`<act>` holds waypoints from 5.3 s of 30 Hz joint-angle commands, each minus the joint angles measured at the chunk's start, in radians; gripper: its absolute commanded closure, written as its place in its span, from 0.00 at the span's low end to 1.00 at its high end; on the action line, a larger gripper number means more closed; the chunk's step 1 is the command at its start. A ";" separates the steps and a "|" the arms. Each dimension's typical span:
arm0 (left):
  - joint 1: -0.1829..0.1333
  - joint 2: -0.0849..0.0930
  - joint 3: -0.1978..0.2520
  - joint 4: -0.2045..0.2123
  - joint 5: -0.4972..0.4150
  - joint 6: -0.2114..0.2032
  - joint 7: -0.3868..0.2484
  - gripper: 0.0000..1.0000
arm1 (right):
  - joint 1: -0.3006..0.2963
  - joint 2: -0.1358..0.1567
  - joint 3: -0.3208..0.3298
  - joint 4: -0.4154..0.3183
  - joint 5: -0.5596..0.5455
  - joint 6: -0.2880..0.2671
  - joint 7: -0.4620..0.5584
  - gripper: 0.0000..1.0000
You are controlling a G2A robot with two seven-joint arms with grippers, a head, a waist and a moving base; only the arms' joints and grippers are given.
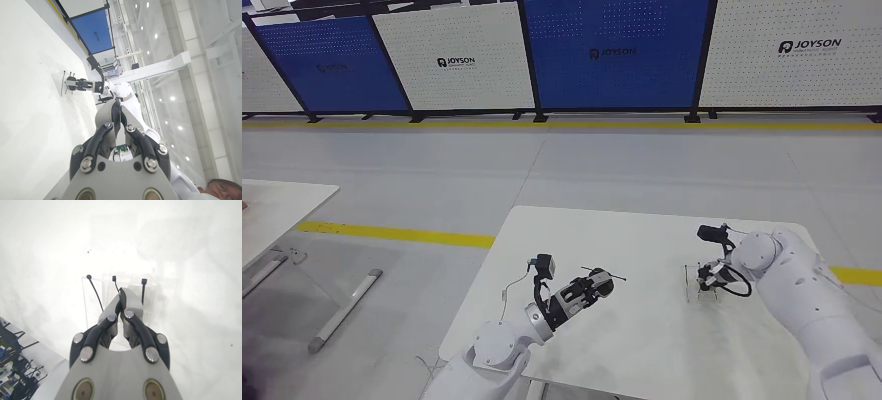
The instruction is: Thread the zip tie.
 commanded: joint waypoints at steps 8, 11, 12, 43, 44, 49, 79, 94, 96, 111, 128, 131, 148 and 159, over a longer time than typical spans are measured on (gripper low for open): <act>0.000 0.000 0.000 0.000 0.000 0.000 0.000 1.00 | -0.027 0.035 0.034 -0.044 0.003 -0.036 -0.002 1.00; 0.000 0.000 0.000 0.000 0.000 0.000 0.000 1.00 | -0.040 0.049 0.048 -0.070 0.005 -0.044 -0.001 1.00; 0.000 0.000 0.000 0.000 0.000 0.000 0.000 1.00 | -0.044 0.053 0.052 -0.080 0.004 -0.041 0.000 1.00; 0.000 0.000 0.000 0.000 0.000 0.000 0.000 1.00 | -0.154 0.140 0.146 -0.303 -0.038 -0.028 -0.015 1.00; 0.000 0.000 0.000 0.000 0.000 0.000 0.000 1.00 | -0.160 0.144 0.152 -0.316 -0.040 -0.027 -0.015 1.00; 0.000 0.000 0.000 0.000 0.000 0.000 0.000 1.00 | -0.201 0.173 0.194 -0.397 -0.048 -0.024 -0.023 1.00; 0.000 0.000 0.000 0.000 0.000 0.000 0.000 1.00 | -0.416 0.273 0.391 -0.721 -0.061 -0.060 -0.103 1.00; 0.000 0.000 0.000 0.000 0.000 0.000 0.000 1.00 | -0.701 0.354 0.622 -1.040 0.018 -0.150 -0.203 1.00; 0.000 0.000 0.000 0.000 0.000 0.000 0.000 1.00 | -0.701 0.354 0.622 -1.040 0.018 -0.150 -0.203 1.00; 0.000 0.000 0.000 0.000 0.000 0.000 0.000 1.00 | -0.745 0.354 0.632 -1.090 -0.011 -0.124 -0.315 1.00; 0.000 0.000 0.000 0.000 0.000 0.000 0.000 1.00 | -0.985 0.367 0.699 -1.350 0.014 -0.147 -0.537 1.00; 0.000 0.000 0.000 0.000 0.000 0.000 0.000 1.00 | -0.985 0.367 0.699 -1.350 0.014 -0.147 -0.537 1.00; -0.064 -0.025 0.148 0.036 0.316 0.018 0.270 1.00 | -0.985 0.367 0.699 -1.350 0.014 -0.147 -0.537 1.00; -0.077 -0.033 0.176 0.057 0.354 0.031 0.329 1.00 | -0.985 0.367 0.699 -1.350 0.014 -0.147 -0.537 1.00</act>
